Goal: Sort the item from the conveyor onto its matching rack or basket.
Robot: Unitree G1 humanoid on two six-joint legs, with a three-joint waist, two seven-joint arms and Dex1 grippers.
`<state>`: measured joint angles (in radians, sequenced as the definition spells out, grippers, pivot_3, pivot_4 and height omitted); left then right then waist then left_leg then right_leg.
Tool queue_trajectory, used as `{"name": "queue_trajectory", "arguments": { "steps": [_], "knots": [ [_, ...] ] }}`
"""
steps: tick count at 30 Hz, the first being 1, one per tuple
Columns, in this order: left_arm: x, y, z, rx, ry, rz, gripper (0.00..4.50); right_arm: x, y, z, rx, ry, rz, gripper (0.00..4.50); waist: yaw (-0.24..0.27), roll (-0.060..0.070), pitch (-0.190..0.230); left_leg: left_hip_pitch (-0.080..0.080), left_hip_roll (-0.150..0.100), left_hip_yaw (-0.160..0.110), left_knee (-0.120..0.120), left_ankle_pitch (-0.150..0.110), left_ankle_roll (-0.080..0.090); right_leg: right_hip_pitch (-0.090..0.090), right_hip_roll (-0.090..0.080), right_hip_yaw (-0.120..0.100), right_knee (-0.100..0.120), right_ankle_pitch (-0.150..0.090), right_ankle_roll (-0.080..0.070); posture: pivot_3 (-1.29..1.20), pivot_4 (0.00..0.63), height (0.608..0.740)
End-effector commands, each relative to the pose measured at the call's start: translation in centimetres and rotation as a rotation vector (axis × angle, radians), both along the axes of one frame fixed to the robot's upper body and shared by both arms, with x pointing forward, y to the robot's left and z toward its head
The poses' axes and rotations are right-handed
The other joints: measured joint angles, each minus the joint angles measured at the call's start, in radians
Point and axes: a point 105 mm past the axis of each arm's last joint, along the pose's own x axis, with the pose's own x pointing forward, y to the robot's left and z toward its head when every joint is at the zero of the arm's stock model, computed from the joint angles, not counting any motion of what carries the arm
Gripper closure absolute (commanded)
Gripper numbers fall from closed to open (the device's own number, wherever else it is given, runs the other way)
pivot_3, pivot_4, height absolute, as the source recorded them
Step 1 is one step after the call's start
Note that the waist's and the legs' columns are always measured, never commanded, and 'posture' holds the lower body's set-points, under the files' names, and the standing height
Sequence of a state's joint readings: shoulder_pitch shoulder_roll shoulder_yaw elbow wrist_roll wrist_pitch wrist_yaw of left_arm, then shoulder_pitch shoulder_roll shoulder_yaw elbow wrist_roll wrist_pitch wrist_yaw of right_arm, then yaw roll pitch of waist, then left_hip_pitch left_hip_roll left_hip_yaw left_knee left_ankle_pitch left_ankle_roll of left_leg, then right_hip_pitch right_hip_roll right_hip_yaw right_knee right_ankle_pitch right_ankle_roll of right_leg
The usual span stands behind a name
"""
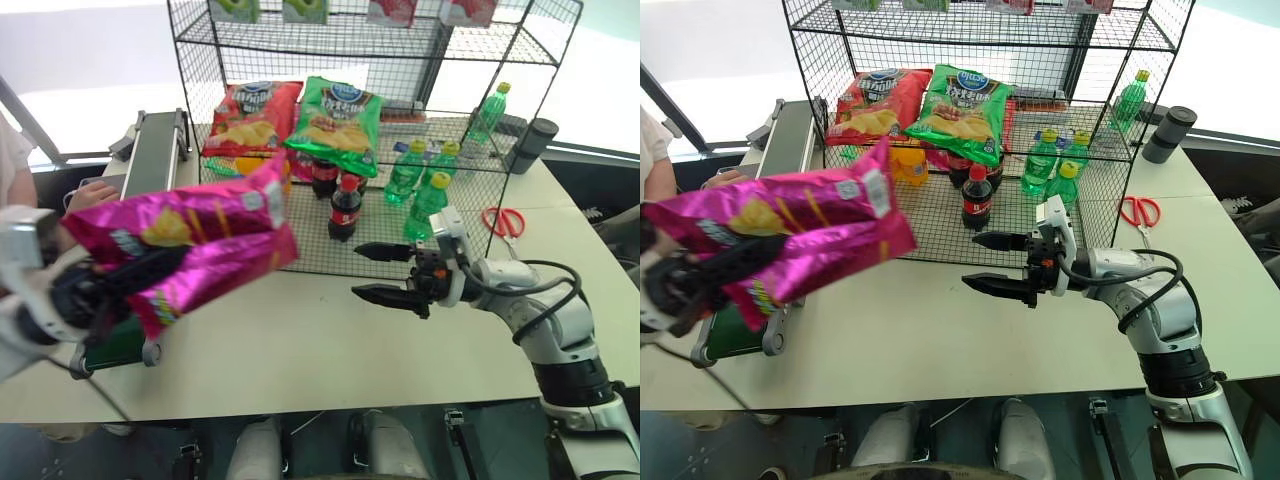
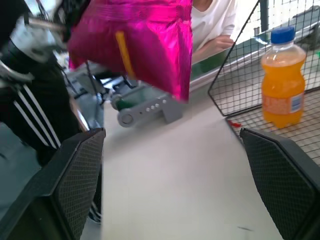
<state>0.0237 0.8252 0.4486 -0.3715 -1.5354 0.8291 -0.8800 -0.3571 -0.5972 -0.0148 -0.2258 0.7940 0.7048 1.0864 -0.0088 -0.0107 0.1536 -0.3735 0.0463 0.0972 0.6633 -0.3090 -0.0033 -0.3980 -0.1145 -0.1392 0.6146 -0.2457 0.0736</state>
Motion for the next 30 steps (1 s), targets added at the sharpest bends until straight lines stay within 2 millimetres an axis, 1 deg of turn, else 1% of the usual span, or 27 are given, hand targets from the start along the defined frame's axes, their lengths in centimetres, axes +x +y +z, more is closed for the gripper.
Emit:
{"name": "queue_trajectory", "arguments": {
  "steps": [1, 3, 7, 12, 13, 15, 20, 23, 26, 30],
  "knots": [
    [0.4, -1.5, 0.4, -0.061, 0.017, -0.114, 4.47, -0.7, -0.6, 1.5, 0.025, -0.015, -0.002, 0.0, 0.0, 0.0, 0.0, 0.0, 0.0, 0.0, 0.0, 0.0, 0.0, 0.0, 0.0, 0.0, 0.0, 0.0, 0.0, 0.0, 0.15, 0.74],
    [1.0, -1.9, 0.7, -0.103, 0.023, -0.152, 4.47, -0.7, -0.9, 1.3, 0.018, -0.004, -0.016, 0.0, 0.0, 0.0, 0.0, 0.0, 0.0, 0.0, 0.0, 0.0, 0.0, 0.0, 0.001, 0.0, 0.0, 0.0, 0.0, 0.0, 0.15, 0.74],
    [1.5, -3.7, 0.4, -0.112, 0.046, -0.286, 4.47, -1.6, -1.1, 1.7, 0.072, 0.059, 0.015, 0.0, -0.001, 0.0, 0.0, 0.0, 0.0, 0.0, 0.0, 0.0, 0.0, 0.0, 0.002, 0.0, 0.0, 0.0, 0.0, 0.0, 0.15, 0.74],
    [2.0, -4.3, 0.1, -0.134, 0.074, -0.352, 4.47, -1.6, -0.5, 1.8, 0.087, 0.067, 0.022, 0.0, -0.002, 0.0, 0.0, 0.0, 0.0, 0.0, 0.0, 0.0, 0.0, 0.0, 0.002, 0.0, -0.001, 0.0, 0.0, 0.0, 0.15, 0.74],
    [2.0, -4.3, 0.0, -0.133, 0.076, -0.359, 4.47, -1.6, -0.4, 1.9, 0.094, 0.069, 0.024, 0.0, -0.002, 0.0, 0.0, 0.0, 0.0, 0.0, 0.0, 0.0, 0.0, 0.0, 0.002, 0.0, -0.001, 0.0, 0.0, 0.0, 0.15, 0.74],
    [2.2, -4.5, -0.4, -0.13, 0.081, -0.362, 4.47, -2.4, -0.4, 2.1, 0.098, 0.109, 0.072, 0.0, -0.001, 0.0, 0.0, 0.0, 0.0, 0.0, 0.0, 0.0, 0.0, 0.0, 0.002, 0.0, -0.001, 0.0, 0.0, 0.0, 0.15, 0.74],
    [2.7, -4.9, -0.7, -0.132, 0.064, -0.357, 4.47, -3.3, 0.2, 1.4, 0.056, 0.184, 0.128, 0.0, 0.004, -0.001, 0.0, -0.001, -0.001, -0.001, 0.0, 0.0, 0.0, 0.0, 0.001, 0.0, -0.001, 0.0, 0.0, 0.0, 0.15, 0.74],
    [2.7, -5.3, -0.8, -0.121, 0.047, -0.355, 4.47, -3.3, 0.6, 1.1, 0.046, 0.231, 0.139, 0.0, 0.002, -0.001, -0.001, -0.001, -0.001, -0.002, 0.0, 0.0, 0.0, 0.001, 0.001, 0.0, -0.001, 0.0, 0.0, 0.0, 0.15, 0.74],
    [2.6, -5.4, -1.0, -0.115, 0.044, -0.362, 4.47, -3.3, 0.8, 0.9, 0.032, 0.24, 0.142, 0.0, 0.0, -0.001, -0.001, -0.001, 0.0, -0.002, 0.0, 0.0, 0.0, 0.0, 0.001, 0.0, -0.001, 0.0, 0.0, 0.0, 0.15, 0.74],
    [2.5, -5.5, -1.5, -0.101, 0.045, -0.36, 4.47, -2.6, 0.8, 1.5, 0.064, 0.268, 0.137, 0.0, 0.0, -0.001, -0.001, -0.001, 0.0, -0.002, 0.0, 0.0, 0.0, 0.0, 0.001, 0.0, -0.001, 0.0, 0.0, 0.0, 0.15, 0.74]
  ]
}}
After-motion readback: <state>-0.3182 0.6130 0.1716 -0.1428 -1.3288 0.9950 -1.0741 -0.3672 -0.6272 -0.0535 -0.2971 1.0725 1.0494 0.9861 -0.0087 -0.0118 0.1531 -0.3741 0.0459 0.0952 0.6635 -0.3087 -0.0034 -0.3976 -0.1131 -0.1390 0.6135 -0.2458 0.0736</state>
